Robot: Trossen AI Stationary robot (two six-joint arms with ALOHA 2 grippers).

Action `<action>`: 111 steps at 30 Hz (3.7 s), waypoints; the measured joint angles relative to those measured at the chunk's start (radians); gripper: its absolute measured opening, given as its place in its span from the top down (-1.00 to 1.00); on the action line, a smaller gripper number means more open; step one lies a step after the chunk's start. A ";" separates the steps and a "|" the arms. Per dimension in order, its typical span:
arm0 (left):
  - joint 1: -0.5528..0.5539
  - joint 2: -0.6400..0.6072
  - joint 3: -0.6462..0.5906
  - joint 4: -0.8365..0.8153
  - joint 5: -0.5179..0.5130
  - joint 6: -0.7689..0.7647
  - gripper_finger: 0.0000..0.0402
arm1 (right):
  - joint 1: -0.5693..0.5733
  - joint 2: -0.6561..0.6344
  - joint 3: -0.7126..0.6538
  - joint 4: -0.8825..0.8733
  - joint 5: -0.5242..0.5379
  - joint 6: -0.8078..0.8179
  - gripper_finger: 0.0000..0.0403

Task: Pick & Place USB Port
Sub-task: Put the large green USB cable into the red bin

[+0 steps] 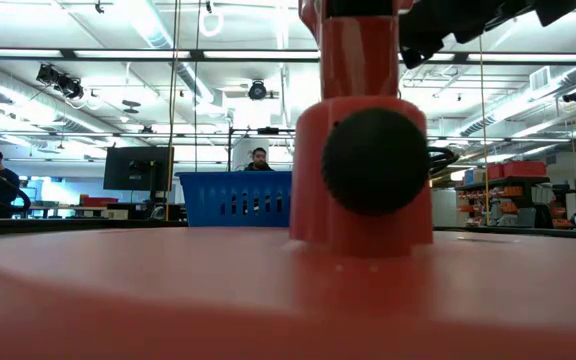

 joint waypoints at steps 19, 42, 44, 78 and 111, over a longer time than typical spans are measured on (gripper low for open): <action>0.251 0.001 0.251 -2.150 1.347 -1.944 0.78 | -0.003 0.000 0.000 -0.027 -0.011 0.044 0.49; 0.034 0.000 -0.068 -2.264 1.603 -3.009 0.78 | -0.003 0.000 0.000 -0.071 -0.011 -0.002 0.49; 0.036 0.000 -0.113 -2.200 1.599 -3.013 0.78 | -0.003 0.000 0.000 -0.076 -0.011 -0.003 0.49; 0.186 0.146 -0.188 -2.116 1.696 -3.041 0.12 | 0.001 0.000 0.000 -0.125 -0.014 -0.026 0.49; 0.116 0.277 -0.119 -2.102 1.804 -2.944 0.96 | 0.019 0.000 0.000 -0.118 -0.014 -0.030 0.49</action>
